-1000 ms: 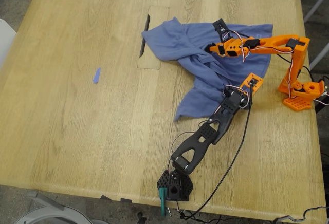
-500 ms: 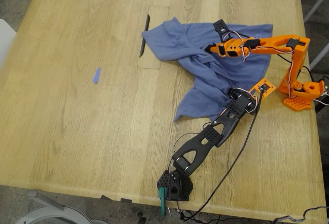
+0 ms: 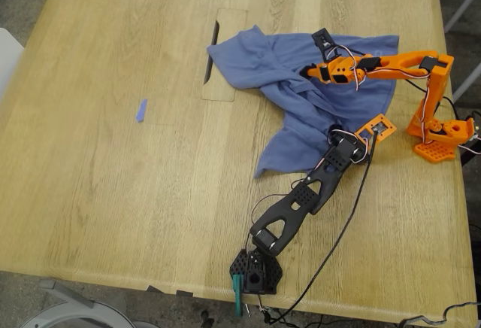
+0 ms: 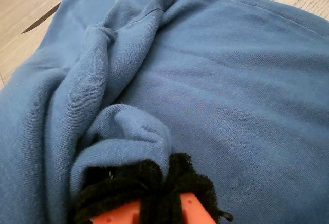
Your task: Fold a T-shirt
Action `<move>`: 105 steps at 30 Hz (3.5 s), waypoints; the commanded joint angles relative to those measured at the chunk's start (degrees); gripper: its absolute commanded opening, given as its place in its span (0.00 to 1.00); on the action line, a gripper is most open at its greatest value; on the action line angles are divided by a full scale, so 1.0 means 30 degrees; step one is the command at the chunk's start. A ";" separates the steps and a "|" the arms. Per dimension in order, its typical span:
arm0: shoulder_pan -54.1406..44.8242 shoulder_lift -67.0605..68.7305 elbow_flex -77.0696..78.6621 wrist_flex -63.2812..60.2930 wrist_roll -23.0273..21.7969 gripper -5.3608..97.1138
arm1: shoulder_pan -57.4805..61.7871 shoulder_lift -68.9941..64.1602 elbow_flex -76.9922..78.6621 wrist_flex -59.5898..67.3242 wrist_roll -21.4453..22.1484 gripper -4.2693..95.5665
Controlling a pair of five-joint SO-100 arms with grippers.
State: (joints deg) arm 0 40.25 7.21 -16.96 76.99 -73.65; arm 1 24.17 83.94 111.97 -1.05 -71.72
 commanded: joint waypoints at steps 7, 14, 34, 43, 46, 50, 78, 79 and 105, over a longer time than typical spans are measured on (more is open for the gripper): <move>-0.1816 -0.0820 -0.0674 -0.1055 0.3838 0.52 | -0.0117 0.1201 0.0059 -0.0410 -0.0176 0.04; -0.3223 -0.1172 -0.0645 0.0381 0.4395 0.50 | -0.0088 0.1406 0.0293 -0.0439 -0.0176 0.04; -0.6562 -0.1406 -0.0615 0.2578 0.5186 0.17 | 0.0059 0.2256 0.1230 -0.0850 -0.0234 0.04; -0.7266 0.0205 -0.0703 0.2021 0.5566 0.05 | 0.0146 0.3721 0.2842 -0.1436 -0.0117 0.04; -0.7412 0.1465 -0.0732 0.1992 0.5332 0.05 | 0.0059 0.4570 0.3340 -0.1436 -0.0059 0.04; -0.7559 0.3398 -0.0762 0.1963 0.5010 0.05 | -0.0264 0.5742 0.3867 -0.1758 0.0029 0.04; -0.8467 1.5088 -0.0732 0.4512 0.3721 0.05 | -0.2168 1.4766 0.8350 -0.7588 -0.0205 0.04; -0.8408 1.5352 -0.0732 0.4600 0.3662 0.05 | -0.2227 1.5059 0.8437 -0.7822 -0.0264 0.04; -0.9170 2.1475 -0.0732 0.9141 0.4219 0.05 | -0.4043 2.3848 0.9902 -0.8232 -0.0762 0.04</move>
State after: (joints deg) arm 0 14.59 59.50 -17.14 102.04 -61.61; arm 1 12.66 151.88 143.26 -25.84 -73.83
